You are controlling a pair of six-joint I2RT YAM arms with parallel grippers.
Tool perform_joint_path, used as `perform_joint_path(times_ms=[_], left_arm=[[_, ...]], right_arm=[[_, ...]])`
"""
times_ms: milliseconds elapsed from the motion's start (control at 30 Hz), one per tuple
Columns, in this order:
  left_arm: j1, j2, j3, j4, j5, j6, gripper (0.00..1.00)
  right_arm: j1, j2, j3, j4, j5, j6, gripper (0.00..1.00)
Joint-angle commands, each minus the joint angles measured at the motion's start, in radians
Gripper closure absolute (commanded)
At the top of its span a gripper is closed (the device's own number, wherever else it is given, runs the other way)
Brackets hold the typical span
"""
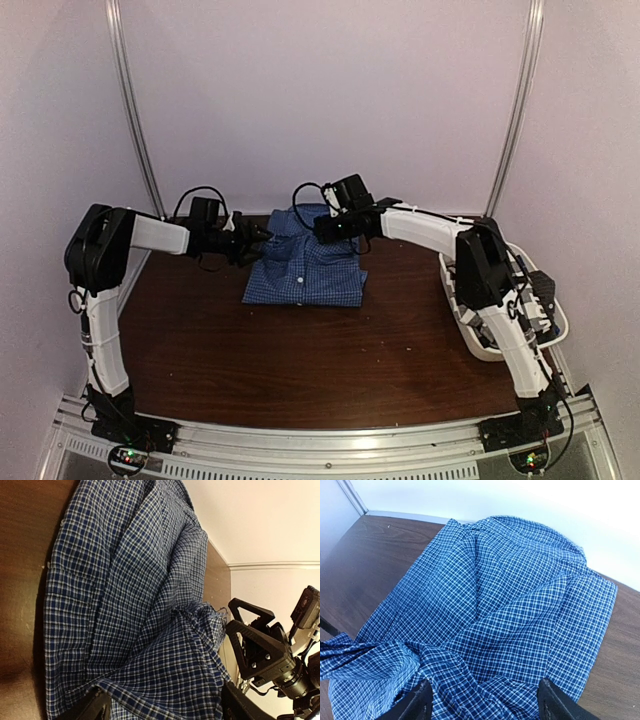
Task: Fold and stack the long sleeve shirts
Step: Smooth out the 2/3-rectangle-folded shirt at the center of the board.
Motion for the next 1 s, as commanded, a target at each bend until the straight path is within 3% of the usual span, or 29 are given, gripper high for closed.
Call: perform_joint_path(times_ms=[0, 267, 633, 967], left_arm=[[0.021, 0.006, 0.021, 0.11, -0.026, -0.014, 0.23], [0.021, -0.036, -0.051, 0.289, 0.063, -0.073, 0.18], [0.03, -0.053, -0.113, 0.388, 0.096, -0.214, 0.18], [0.034, -0.067, -0.133, 0.38, 0.1, -0.172, 0.18]], right_arm=[[-0.01, -0.071, 0.02, -0.053, -0.001, -0.039, 0.24], [-0.036, -0.284, -0.282, 0.038, -0.063, -0.04, 0.15], [-0.047, -0.435, -0.589, 0.159, -0.081, -0.018, 0.22], [-0.089, -0.314, -0.511, 0.155, -0.152, -0.002, 0.3]])
